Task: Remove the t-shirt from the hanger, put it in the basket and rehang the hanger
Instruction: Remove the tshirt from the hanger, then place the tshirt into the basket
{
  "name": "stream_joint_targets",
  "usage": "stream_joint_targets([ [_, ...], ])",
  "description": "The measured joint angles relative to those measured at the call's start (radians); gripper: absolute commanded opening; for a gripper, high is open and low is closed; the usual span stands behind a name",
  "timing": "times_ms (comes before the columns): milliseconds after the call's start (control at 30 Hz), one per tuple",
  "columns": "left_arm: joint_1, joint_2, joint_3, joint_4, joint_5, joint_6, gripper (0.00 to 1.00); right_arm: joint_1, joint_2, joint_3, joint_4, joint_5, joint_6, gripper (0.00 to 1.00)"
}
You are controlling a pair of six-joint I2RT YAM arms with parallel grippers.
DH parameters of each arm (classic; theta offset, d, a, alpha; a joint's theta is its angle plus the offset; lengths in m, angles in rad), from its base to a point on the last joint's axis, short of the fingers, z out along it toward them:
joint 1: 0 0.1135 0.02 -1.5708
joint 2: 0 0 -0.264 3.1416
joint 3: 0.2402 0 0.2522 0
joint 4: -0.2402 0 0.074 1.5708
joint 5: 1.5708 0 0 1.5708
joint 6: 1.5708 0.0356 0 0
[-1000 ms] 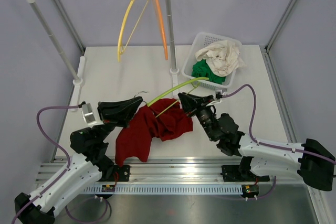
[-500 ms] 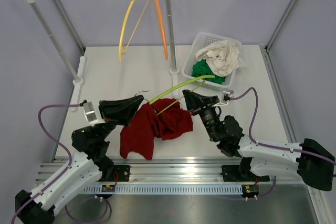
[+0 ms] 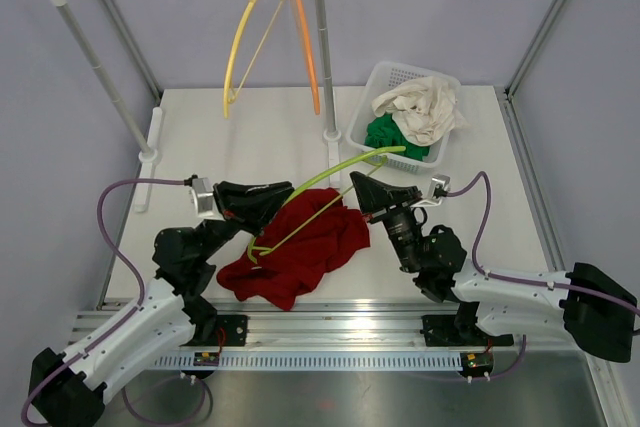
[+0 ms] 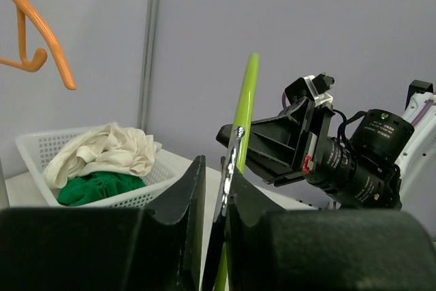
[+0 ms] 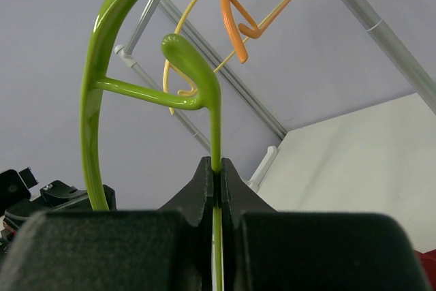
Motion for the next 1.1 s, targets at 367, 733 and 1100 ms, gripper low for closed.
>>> stream_joint_targets([
  [367,-0.002,-0.011,0.006,-0.011,0.012,-0.002,0.0,0.0,0.022,-0.002,0.027,0.005,0.017,0.0],
  [733,-0.003,-0.014,0.025,-0.03,0.007,-0.019,0.0,0.001,0.005,-0.013,0.023,0.001,-0.01,0.4],
  [1100,-0.003,-0.002,0.111,-0.106,-0.077,-0.017,0.0,0.002,-0.055,-0.023,-0.035,-0.025,-0.069,0.95],
])
